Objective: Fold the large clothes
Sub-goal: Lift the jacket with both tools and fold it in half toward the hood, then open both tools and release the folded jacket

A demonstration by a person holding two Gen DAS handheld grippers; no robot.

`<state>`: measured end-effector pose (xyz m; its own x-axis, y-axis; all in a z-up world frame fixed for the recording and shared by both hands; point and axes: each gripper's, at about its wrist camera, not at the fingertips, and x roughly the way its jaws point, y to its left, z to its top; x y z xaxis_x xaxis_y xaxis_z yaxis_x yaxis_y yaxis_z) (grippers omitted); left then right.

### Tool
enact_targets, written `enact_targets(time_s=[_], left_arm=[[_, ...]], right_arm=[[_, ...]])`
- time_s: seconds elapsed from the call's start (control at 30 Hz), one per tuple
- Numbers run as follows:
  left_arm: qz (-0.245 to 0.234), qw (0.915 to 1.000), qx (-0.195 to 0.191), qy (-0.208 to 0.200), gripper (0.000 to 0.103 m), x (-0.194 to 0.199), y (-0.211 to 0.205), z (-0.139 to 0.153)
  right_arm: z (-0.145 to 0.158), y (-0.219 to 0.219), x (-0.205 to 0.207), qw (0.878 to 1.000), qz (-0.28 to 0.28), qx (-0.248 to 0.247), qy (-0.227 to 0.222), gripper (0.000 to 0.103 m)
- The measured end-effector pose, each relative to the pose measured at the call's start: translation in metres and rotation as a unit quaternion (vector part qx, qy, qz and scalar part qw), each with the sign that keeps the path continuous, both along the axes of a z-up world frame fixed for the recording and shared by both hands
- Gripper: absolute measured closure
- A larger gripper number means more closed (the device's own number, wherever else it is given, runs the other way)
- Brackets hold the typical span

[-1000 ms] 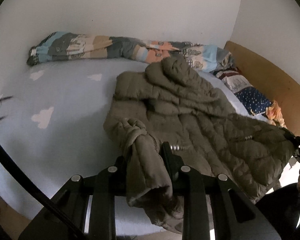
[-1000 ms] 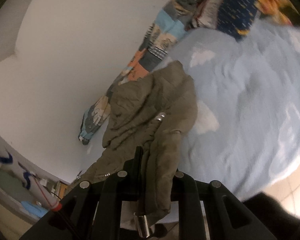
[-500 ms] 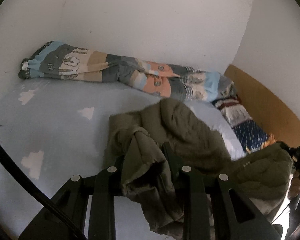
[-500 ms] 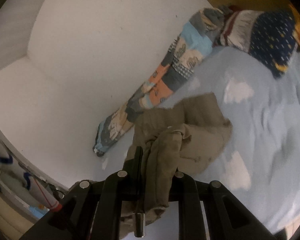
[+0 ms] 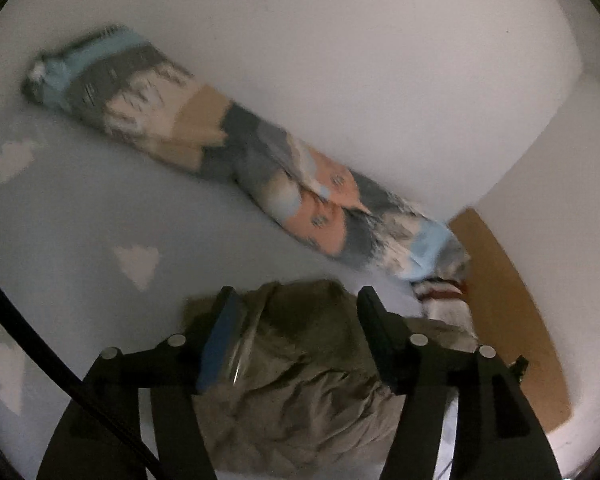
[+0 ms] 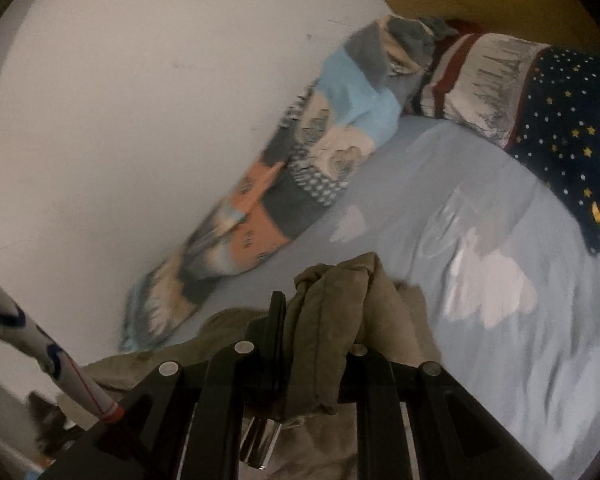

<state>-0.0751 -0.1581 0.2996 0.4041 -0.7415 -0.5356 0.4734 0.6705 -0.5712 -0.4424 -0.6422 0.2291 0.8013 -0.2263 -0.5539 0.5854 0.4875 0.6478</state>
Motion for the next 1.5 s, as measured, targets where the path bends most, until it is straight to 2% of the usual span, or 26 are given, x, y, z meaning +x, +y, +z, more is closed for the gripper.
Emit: enact_targets(time_s=[0.1,0.2,0.27,0.37,0.53,0.63,0.67,0.7,0.77,0.83,0.9,1.0,1.03,1.1,1.17,1.23,1.33,1.4,1.5], left_arm=[[0.004,0.9999,0.003,-0.011,0.04,0.008,0.004,-0.002],[-0.01,0.9989,0.035,-0.03,0.04,0.005,-0.009,-0.013],[-0.036,0.9965,0.062,-0.042,0.04,-0.007,-0.031,-0.028],[-0.074,0.9916,0.091,-0.054,0.04,-0.026,-0.064,-0.049],[-0.126,0.9805,0.129,-0.078,0.04,-0.061,-0.122,-0.081],[-0.142,0.9747,0.15,-0.086,0.04,-0.076,-0.147,-0.096],[-0.145,0.9735,0.153,-0.087,0.04,-0.079,-0.153,-0.1],[-0.149,0.9719,0.158,-0.09,0.04,-0.083,-0.16,-0.104],[-0.149,0.969,0.169,-0.101,0.04,-0.09,-0.168,-0.111],[-0.14,0.964,0.192,-0.119,0.04,-0.094,-0.177,-0.123],[-0.132,0.9611,0.209,-0.122,0.039,-0.092,-0.184,-0.136],[-0.121,0.9578,0.241,-0.1,0.032,-0.081,-0.193,-0.16],[-0.12,0.956,0.251,-0.093,0.027,-0.076,-0.196,-0.167],[-0.122,0.9528,0.264,-0.086,0.023,-0.07,-0.202,-0.178],[-0.121,0.9501,0.275,-0.082,0.021,-0.064,-0.209,-0.186],[-0.12,0.9482,0.284,-0.077,0.019,-0.06,-0.217,-0.192],[-0.117,0.945,0.298,-0.069,0.016,-0.053,-0.227,-0.202],[-0.112,0.9442,0.306,-0.046,0.016,-0.051,-0.228,-0.202],[-0.098,0.9515,0.289,-0.041,0.017,-0.07,-0.209,-0.179]], right_arm=[[-0.032,-0.026,0.03,0.999,-0.011,0.015,0.031,0.088],[-0.06,-0.041,0.055,0.998,-0.019,0.022,0.062,0.087],[-0.077,-0.049,0.063,0.996,-0.029,0.04,0.069,0.086],[-0.096,-0.062,0.065,0.993,-0.039,0.094,0.066,0.081],[-0.09,-0.062,0.042,0.992,-0.021,0.122,0.013,0.068],[-0.08,-0.057,0.023,0.991,-0.011,0.131,-0.019,0.048],[-0.076,-0.055,0.014,0.991,-0.019,0.13,-0.031,0.034],[-0.07,-0.053,0.005,0.991,-0.03,0.124,-0.044,0.024],[-0.06,-0.05,-0.005,0.991,-0.034,0.115,-0.066,0.023],[-0.049,-0.037,-0.007,0.994,-0.014,0.093,-0.063,0.023],[-0.044,-0.013,0.007,0.997,0.03,0.057,-0.039,0.024],[-0.055,0.04,0.047,0.993,0.103,-0.02,0.045,0.024],[-0.062,0.053,0.058,0.99,0.121,-0.037,0.07,0.024],[-0.081,0.082,0.085,0.977,0.14,-0.092,0.136,0.024],[-0.101,0.099,0.107,0.957,0.147,-0.151,0.201,0.023],[-0.118,0.098,0.119,0.947,0.155,-0.156,0.232,0.021],[-0.137,0.087,0.131,0.943,0.165,-0.143,0.25,0.019],[-0.144,0.082,0.137,0.944,0.16,-0.132,0.256,0.019],[-0.143,0.082,0.136,0.946,0.148,-0.123,0.26,0.019]])
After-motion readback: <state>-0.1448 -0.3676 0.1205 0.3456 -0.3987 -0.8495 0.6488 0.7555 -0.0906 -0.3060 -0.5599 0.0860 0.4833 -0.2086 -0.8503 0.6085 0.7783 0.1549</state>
